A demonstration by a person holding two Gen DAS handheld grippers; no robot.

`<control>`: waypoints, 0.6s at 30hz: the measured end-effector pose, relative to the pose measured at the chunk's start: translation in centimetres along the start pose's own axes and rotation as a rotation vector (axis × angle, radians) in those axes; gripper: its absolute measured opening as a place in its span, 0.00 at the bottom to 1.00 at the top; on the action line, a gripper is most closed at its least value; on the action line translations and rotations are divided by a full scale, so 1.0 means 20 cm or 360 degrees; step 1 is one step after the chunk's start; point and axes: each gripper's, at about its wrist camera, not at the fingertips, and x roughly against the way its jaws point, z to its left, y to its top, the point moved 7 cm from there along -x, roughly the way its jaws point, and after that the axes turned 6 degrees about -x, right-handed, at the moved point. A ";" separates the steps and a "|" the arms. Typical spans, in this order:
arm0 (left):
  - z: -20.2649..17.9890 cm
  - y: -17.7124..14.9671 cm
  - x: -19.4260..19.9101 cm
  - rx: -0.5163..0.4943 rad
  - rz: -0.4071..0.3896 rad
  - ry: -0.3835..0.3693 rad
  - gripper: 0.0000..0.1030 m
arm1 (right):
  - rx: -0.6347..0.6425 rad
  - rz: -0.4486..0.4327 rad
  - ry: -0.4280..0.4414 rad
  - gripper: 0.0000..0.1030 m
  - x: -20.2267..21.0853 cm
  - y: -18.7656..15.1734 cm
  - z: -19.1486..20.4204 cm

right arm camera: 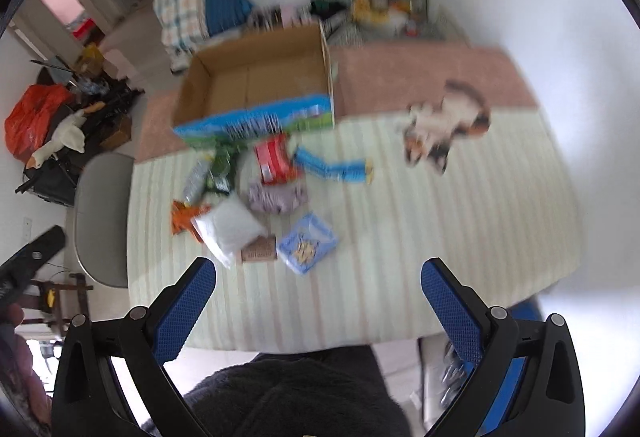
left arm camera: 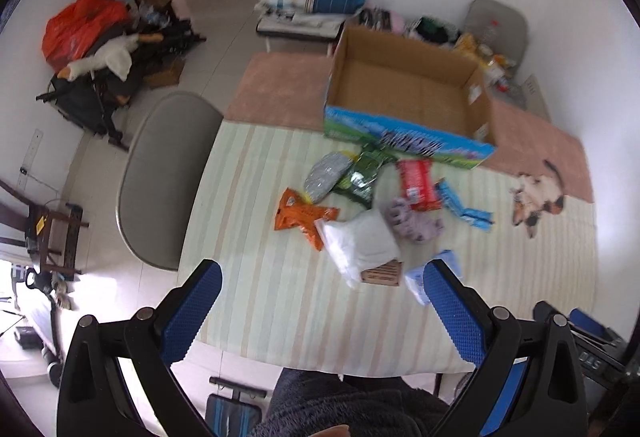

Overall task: Organize soft objects
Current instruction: 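Grasp the white cloth pouch with the left tool while the right tool grasps the blue tissue pack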

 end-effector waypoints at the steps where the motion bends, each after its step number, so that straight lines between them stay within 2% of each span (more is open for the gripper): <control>1: 0.00 0.00 -0.09 -0.0024 0.0032 0.0010 1.00 | -0.0044 0.0121 -0.0001 1.00 -0.18 0.00 -0.01; 4: -0.04 0.00 -0.35 -0.0201 0.0139 0.0034 1.00 | -0.0163 0.0383 0.0019 1.00 -0.60 -0.04 -0.02; 8: -0.16 -0.04 -0.65 -0.0601 0.0241 0.0053 0.98 | -0.0290 0.0587 -0.0003 1.00 -1.04 -0.11 -0.03; 13: -0.24 -0.05 -0.90 -0.0956 0.0329 0.0102 0.96 | -0.0445 0.0676 -0.0050 1.00 -1.41 -0.13 -0.03; 16: -0.28 -0.06 -1.01 -0.1083 0.0386 0.0082 0.96 | -0.0563 0.0729 -0.0056 0.99 -1.54 -0.15 -0.04; 17: -0.30 -0.05 -1.03 -0.1108 0.0407 0.0061 0.96 | -0.0600 0.0749 -0.0046 0.96 -1.58 -0.16 -0.05; 18: -0.32 -0.04 -1.06 -0.1133 0.0427 0.0036 0.96 | -0.0614 0.0767 -0.0041 0.88 -1.60 -0.17 -0.05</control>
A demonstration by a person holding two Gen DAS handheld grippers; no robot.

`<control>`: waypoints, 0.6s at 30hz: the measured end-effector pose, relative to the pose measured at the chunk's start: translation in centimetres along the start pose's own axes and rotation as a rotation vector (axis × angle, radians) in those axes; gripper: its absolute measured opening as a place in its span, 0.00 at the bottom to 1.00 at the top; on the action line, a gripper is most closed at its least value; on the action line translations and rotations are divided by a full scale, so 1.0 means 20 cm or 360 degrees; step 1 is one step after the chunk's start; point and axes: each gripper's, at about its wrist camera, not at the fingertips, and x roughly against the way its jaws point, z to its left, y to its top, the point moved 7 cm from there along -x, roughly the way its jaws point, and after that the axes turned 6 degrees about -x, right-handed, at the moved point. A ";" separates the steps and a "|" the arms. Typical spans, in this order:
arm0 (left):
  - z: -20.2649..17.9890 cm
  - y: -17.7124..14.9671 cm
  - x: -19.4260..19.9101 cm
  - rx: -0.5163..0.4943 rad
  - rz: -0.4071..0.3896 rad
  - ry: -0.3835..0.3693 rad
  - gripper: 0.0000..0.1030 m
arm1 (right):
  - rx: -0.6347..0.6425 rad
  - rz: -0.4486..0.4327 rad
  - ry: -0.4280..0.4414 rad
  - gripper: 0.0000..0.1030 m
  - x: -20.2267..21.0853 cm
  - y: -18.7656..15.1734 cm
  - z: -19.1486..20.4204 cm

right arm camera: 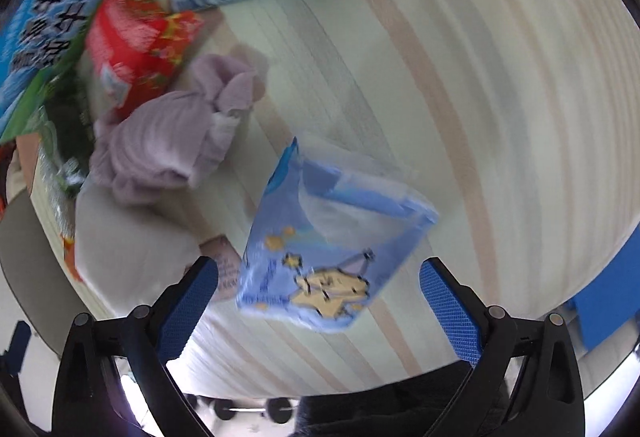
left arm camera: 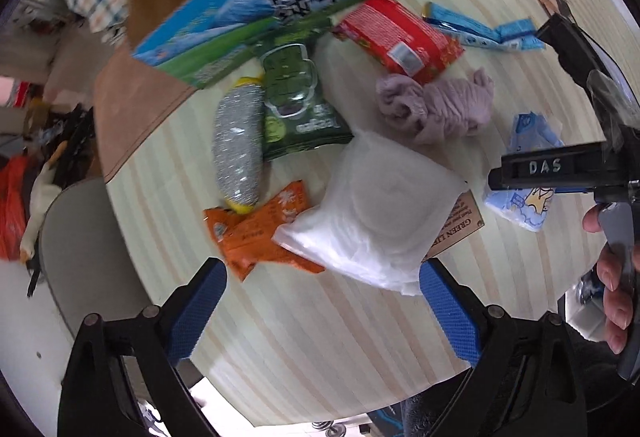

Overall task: Organize soft objects
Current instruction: 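Grasp the white cloth pouch with the left tool while the right tool grasps the blue tissue pack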

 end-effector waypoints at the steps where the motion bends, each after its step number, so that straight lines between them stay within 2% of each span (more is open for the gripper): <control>1: -0.03 0.02 -0.02 -0.0053 0.0020 -0.0050 0.96 | 0.0004 0.0016 -0.0009 0.84 -0.02 0.00 0.00; 4: -0.13 0.08 -0.11 -0.0239 0.0104 -0.0106 0.96 | 0.0150 -0.0016 -0.0086 0.72 -0.02 -0.02 -0.02; 5: -0.16 0.10 -0.15 -0.0301 0.0145 -0.0108 0.96 | 0.0238 -0.0058 -0.0175 0.69 -0.01 -0.03 -0.05; 8: -0.23 0.15 -0.31 -0.0430 0.0268 -0.0029 0.96 | 0.0365 -0.0100 -0.0301 0.68 0.02 -0.06 -0.10; 10: -0.23 0.18 -0.39 -0.0419 0.0320 0.0024 0.96 | 0.0416 -0.0097 -0.0339 0.68 0.03 -0.07 -0.14; 12: -0.20 0.21 -0.43 -0.0286 0.0312 -0.0038 0.95 | 0.0461 -0.0105 -0.0368 0.68 0.02 -0.07 -0.16; 17: -0.08 0.19 -0.44 0.0271 0.0346 -0.0343 0.83 | 0.0425 -0.0060 -0.0327 0.68 -0.03 -0.11 -0.19; 18: -0.07 0.16 -0.44 0.0382 0.0372 -0.0416 0.83 | 0.0419 -0.0062 -0.0310 0.64 -0.07 -0.09 -0.19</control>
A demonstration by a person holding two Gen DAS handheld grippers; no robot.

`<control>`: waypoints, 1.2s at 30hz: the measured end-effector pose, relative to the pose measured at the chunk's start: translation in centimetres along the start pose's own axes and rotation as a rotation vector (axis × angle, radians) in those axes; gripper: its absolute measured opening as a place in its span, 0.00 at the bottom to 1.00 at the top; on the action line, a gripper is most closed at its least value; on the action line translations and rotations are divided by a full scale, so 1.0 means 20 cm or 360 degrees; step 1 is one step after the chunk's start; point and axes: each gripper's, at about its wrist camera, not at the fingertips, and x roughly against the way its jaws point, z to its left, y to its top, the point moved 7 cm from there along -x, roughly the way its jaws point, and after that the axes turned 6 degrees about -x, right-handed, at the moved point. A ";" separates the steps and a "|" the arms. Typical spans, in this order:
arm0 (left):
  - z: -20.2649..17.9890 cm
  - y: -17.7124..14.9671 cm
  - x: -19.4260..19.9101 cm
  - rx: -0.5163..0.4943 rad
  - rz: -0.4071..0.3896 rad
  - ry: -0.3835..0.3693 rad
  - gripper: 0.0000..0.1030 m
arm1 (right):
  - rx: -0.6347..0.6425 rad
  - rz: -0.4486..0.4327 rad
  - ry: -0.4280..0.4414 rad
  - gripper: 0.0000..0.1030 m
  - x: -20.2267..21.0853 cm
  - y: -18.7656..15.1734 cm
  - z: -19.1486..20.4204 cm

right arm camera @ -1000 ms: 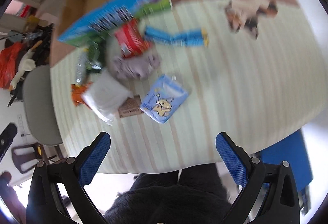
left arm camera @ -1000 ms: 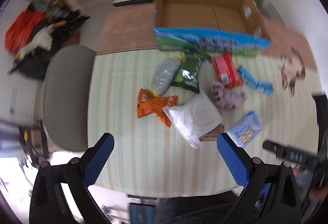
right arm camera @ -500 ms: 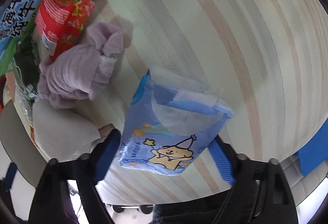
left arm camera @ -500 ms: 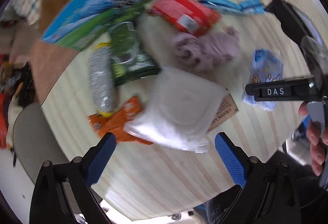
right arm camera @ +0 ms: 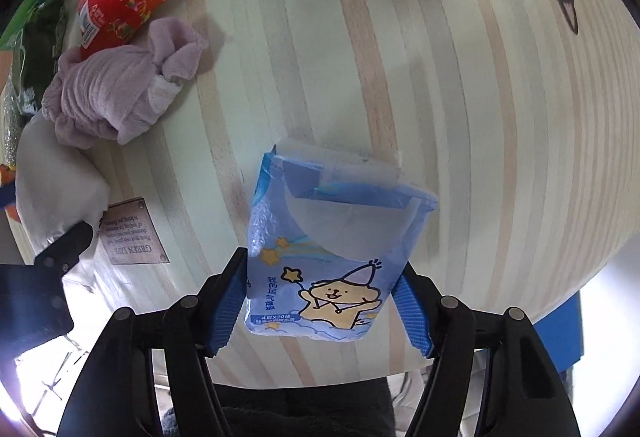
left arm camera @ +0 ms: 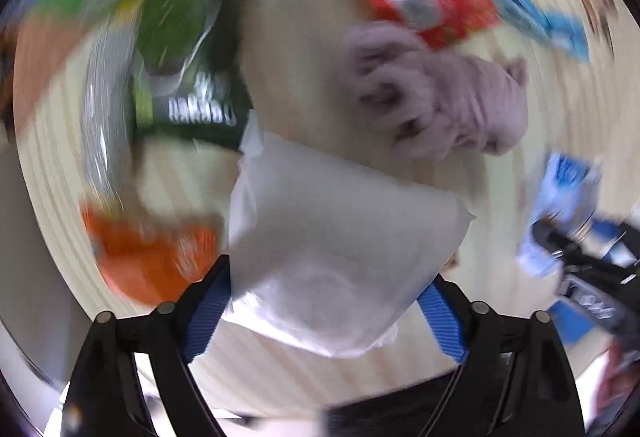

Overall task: Organize soft objects
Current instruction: 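Grasp the white cloth pouch with the left tool while the right tool grasps the blue tissue pack, then carry both items into the box and open both tools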

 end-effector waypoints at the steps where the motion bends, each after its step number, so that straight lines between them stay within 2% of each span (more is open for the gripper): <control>1: 0.02 -0.03 -0.01 0.0110 0.0018 -0.0084 0.83 | 0.0000 -0.0009 0.0011 0.59 0.01 0.02 -0.01; 4: 0.05 -0.08 -0.04 0.0239 0.0011 -0.0227 0.83 | 0.0069 -0.0022 0.0015 0.57 0.00 0.01 -0.04; 7: 0.07 -0.08 -0.09 0.0245 -0.0010 -0.0256 0.85 | 0.0140 0.0019 0.0042 0.59 -0.02 -0.04 -0.01; 10: 0.11 -0.07 -0.12 0.0250 -0.0041 -0.0272 0.86 | 0.0051 0.0028 0.0054 0.66 -0.08 -0.01 -0.06; 13: 0.16 -0.08 -0.16 0.0326 -0.0066 -0.0321 0.81 | -0.0094 0.0022 0.0080 0.66 -0.16 -0.01 -0.13; 14: 0.18 -0.09 -0.16 0.0347 -0.0083 -0.0332 0.78 | -0.0111 0.0001 0.0076 0.65 -0.16 0.00 -0.14; 15: 0.24 -0.09 -0.15 0.0358 -0.0100 -0.0335 0.73 | -0.0116 -0.0015 0.0053 0.58 -0.16 -0.01 -0.14; 18: 0.27 -0.14 -0.08 0.0369 -0.0168 -0.0318 0.68 | -0.0086 -0.0056 0.0017 0.45 -0.14 -0.03 -0.12; 20: 0.29 -0.16 -0.03 0.0378 -0.0214 -0.0306 0.67 | -0.0047 -0.0117 0.0006 0.43 -0.09 -0.05 -0.12; 23: 0.32 -0.23 0.14 0.0364 -0.0303 -0.0300 0.67 | -0.0023 -0.0175 0.0051 0.42 -0.07 -0.10 -0.11; 28: 0.24 -0.24 0.51 0.0335 -0.0513 -0.0382 0.67 | 0.0059 -0.0276 0.0208 0.42 0.15 -0.18 -0.08; 29: 0.24 -0.22 0.61 0.0330 -0.0559 -0.0395 0.67 | 0.0086 -0.0314 0.0255 0.42 0.24 -0.18 -0.07; 31: 0.10 -0.14 0.83 0.0326 -0.0627 -0.0422 0.67 | 0.0124 -0.0367 0.0310 0.42 0.46 -0.14 -0.05; 33: 0.09 -0.01 0.98 0.0339 -0.0674 -0.0450 0.67 | 0.0179 -0.0433 0.0377 0.42 0.64 -0.05 -0.07; 36: 0.15 0.23 1.17 0.0350 -0.0716 -0.0445 0.67 | 0.0265 -0.0513 0.0429 0.42 1.05 0.25 0.13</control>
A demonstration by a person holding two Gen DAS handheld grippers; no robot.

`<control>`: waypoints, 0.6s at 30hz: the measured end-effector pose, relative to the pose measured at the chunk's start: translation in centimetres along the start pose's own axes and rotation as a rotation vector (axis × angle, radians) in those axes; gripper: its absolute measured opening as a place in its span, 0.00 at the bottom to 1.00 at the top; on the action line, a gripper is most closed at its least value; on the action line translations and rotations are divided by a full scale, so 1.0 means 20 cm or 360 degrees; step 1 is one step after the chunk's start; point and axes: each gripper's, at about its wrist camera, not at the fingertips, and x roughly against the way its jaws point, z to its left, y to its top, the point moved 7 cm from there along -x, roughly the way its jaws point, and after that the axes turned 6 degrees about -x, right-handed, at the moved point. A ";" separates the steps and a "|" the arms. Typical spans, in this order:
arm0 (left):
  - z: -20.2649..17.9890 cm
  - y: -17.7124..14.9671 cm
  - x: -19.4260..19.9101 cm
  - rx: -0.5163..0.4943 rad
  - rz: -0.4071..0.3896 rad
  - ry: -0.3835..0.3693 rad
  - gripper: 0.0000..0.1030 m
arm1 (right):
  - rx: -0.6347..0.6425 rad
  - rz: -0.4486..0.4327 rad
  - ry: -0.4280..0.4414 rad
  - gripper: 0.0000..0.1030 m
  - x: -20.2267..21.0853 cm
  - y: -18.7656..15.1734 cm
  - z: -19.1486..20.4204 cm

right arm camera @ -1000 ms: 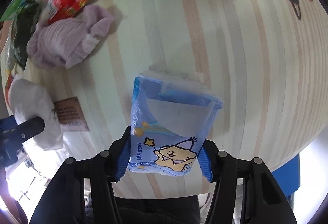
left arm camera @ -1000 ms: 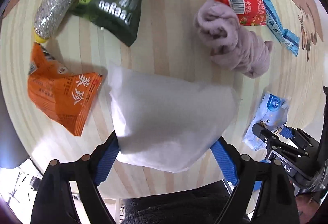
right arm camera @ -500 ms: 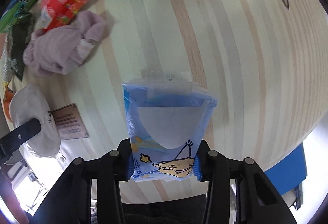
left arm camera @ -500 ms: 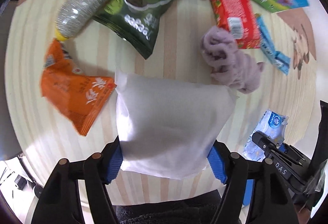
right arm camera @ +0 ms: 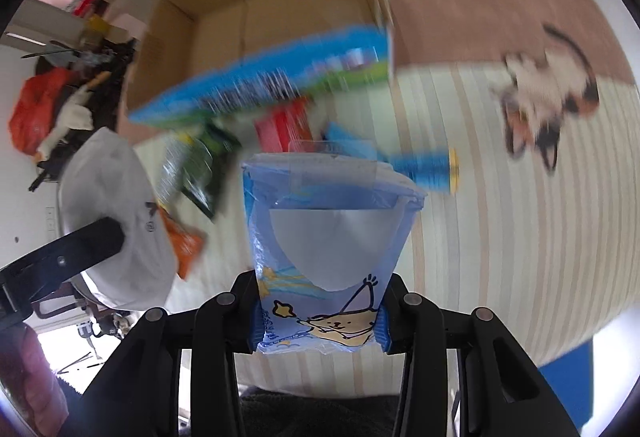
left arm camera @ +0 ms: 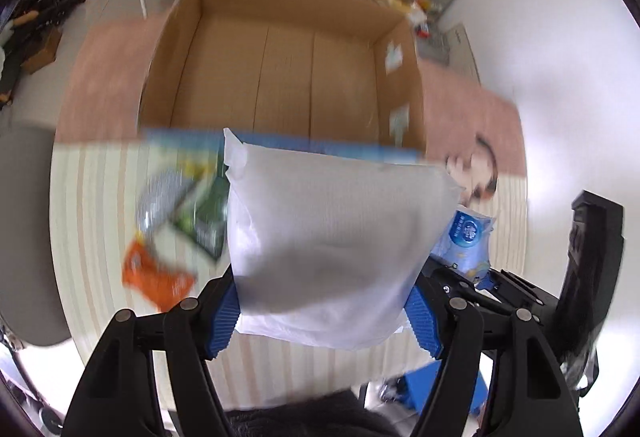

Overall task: Organize soft objects
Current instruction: 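Carry both items into the box and open both tools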

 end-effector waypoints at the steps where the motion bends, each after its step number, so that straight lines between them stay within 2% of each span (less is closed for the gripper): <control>1: -0.01 0.10 0.00 -0.0005 -0.0015 0.0019 0.67 | 0.0028 -0.0030 0.0011 0.42 0.04 0.12 0.03; 2: 0.00 0.23 -0.01 -0.0010 -0.0027 0.0050 0.67 | 0.0054 -0.0052 0.0003 0.42 0.06 0.20 0.05; 4: 0.02 0.42 -0.06 -0.0002 -0.0019 0.0101 0.67 | 0.0102 -0.0087 -0.0036 0.42 0.00 0.46 0.12; 7: 0.08 0.67 -0.22 0.0051 0.0090 0.0135 0.67 | 0.0125 -0.0065 -0.0067 0.42 -0.16 0.85 0.16; 9: 0.15 0.81 -0.35 0.0100 0.0179 0.0140 0.67 | 0.0148 -0.0012 -0.0086 0.42 -0.26 1.05 0.20; 13: 0.24 1.02 -0.58 0.0129 0.0305 0.0168 0.67 | 0.0197 0.0051 -0.0163 0.42 -0.47 1.31 0.24; 18: 0.30 1.13 -0.80 0.0163 0.0453 0.0164 0.67 | 0.0243 0.0140 -0.0244 0.42 -0.75 1.51 0.22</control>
